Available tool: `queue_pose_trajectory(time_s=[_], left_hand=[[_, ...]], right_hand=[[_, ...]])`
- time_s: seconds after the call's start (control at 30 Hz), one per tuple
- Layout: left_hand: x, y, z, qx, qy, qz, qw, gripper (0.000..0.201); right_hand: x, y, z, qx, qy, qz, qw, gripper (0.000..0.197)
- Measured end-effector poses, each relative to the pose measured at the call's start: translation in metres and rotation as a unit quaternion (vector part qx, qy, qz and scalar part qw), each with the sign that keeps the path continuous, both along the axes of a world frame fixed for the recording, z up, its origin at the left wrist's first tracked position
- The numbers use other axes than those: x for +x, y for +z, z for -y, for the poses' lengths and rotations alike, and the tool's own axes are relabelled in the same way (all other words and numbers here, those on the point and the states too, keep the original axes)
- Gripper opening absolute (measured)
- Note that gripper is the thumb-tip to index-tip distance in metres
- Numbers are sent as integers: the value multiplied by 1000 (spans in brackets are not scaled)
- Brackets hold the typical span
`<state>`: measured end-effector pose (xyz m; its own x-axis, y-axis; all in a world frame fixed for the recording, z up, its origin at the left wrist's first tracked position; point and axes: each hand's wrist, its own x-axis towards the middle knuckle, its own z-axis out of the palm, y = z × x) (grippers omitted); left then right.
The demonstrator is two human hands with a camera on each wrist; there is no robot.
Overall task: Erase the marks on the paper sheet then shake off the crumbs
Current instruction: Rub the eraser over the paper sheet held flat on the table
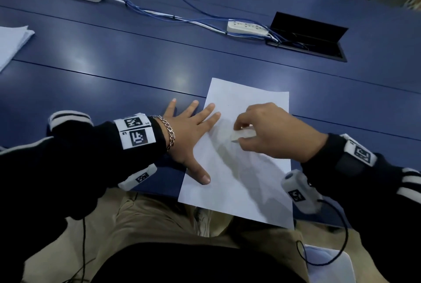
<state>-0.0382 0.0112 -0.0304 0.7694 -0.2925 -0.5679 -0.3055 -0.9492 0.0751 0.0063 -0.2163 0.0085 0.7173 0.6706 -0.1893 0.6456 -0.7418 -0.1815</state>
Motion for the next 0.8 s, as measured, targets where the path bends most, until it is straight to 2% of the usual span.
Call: queue_pose_trajectory(time_s=[0.23,0.43,0.5,0.6,0.67,0.8], left_hand=[[0,-2,1,12,19,-2,1000,166],[1,-4,3,32,16,3,999,168],[1,-5,4,31,15,8,999,168],[2,-5,4,33,15,9,999,169],[2,-6,4,35,19,5,999,169],[1,-4,5,40,18,7,999,168]], right_hand=[[2,-13,-15,44,42,10,998,30],[-25,-7,-9,36,166,-75,983,27],[-12,-8,-12,30,154,-52,986,28],[9,-10,-17,22,82,23,996,26],[6,-12,-18,25,70,39,996,25],[-36,-5,-14,7,178,-54,983,16]])
